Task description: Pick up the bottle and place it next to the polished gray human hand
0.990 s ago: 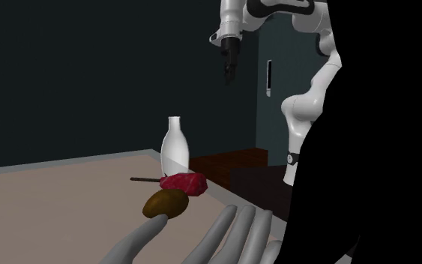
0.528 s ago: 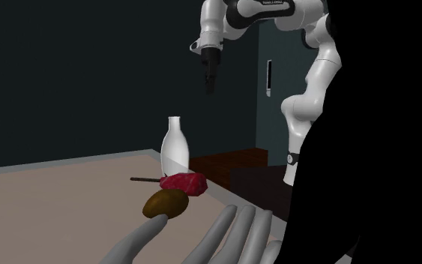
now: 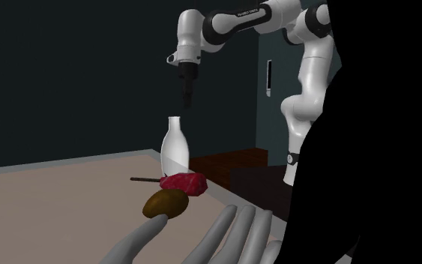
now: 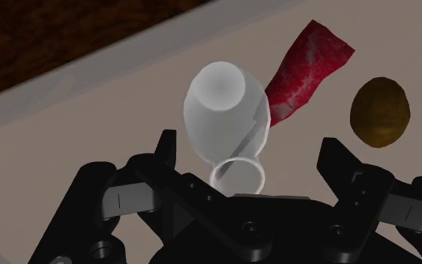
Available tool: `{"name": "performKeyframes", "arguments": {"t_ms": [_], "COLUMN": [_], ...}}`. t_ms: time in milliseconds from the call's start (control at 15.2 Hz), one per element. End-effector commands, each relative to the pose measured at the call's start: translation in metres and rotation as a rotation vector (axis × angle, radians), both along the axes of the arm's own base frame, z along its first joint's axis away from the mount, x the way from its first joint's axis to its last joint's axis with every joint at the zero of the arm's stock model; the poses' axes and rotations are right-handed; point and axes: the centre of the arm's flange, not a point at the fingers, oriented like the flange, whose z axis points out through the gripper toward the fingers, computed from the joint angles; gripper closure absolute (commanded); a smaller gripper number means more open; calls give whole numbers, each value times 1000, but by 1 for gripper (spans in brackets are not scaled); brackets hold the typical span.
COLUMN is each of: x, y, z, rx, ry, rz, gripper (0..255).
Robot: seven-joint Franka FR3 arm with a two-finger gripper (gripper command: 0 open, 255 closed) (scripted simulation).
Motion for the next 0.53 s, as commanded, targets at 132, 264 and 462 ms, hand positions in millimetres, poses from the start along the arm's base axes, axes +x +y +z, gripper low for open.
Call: {"name": "performKeyframes", "arguments": {"t_ms": [132, 264, 462], "x": [43, 43, 44], "y": [2, 2, 2], "z": [-27, -37, -53], "rx": [-20, -20, -20], "ry": [-4, -4, -4], "rz": [24, 24, 24], "gripper": [0, 0, 0]}}
